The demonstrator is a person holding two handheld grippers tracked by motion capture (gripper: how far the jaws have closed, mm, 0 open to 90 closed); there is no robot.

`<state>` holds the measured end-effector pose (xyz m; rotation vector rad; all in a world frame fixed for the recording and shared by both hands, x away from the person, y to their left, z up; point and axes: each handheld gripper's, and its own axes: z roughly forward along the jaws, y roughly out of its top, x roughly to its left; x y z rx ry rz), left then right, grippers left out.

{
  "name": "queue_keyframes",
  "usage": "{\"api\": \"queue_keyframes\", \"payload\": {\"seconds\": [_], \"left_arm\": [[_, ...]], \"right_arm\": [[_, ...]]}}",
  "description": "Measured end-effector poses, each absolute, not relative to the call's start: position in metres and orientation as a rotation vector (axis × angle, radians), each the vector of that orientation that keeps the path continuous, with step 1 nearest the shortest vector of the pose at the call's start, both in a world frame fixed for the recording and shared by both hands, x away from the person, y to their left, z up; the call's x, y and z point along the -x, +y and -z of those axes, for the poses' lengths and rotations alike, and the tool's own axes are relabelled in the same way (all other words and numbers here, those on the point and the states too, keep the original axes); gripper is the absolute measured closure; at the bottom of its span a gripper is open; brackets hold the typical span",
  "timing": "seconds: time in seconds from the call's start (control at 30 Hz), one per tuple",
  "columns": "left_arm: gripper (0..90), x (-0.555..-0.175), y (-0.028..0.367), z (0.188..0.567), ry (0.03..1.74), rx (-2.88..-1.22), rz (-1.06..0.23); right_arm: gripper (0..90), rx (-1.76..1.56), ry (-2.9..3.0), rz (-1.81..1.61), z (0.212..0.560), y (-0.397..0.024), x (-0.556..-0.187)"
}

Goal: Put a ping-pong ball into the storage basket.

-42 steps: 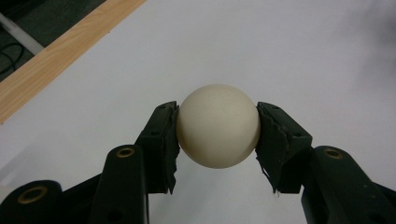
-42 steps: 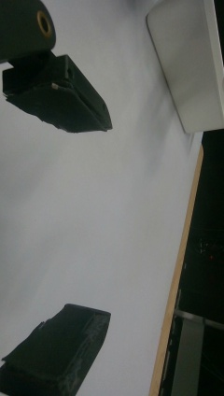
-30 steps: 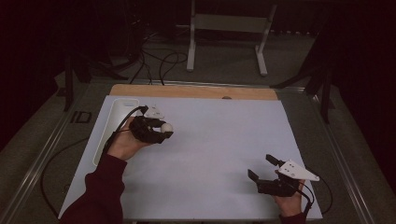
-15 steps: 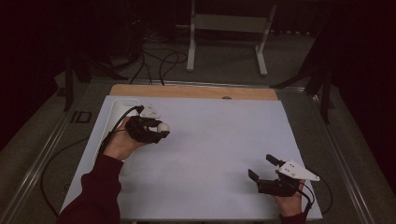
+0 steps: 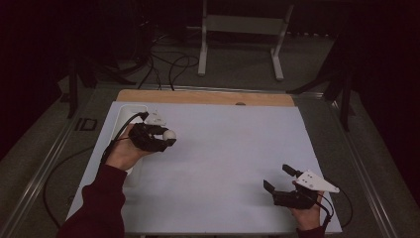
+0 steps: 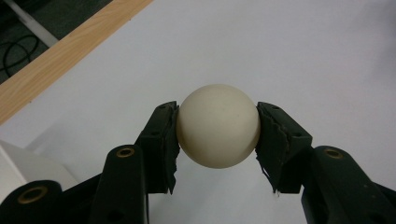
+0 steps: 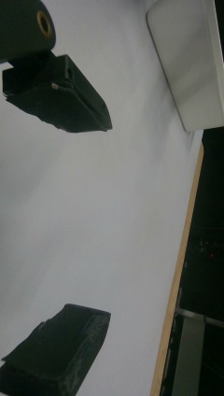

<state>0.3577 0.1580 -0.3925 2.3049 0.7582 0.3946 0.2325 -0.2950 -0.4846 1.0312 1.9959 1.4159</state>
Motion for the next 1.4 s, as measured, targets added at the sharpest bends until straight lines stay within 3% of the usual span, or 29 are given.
{"api": "queue_keyframes", "payload": {"seconds": [1.4], "left_arm": [[51.3, -0.354, 0.191, 0.394, 0.839, -2.289, -0.436]], "right_arm": [[7.8, -1.03, 1.992, -1.416, 0.485, -0.295, -0.231]]}}
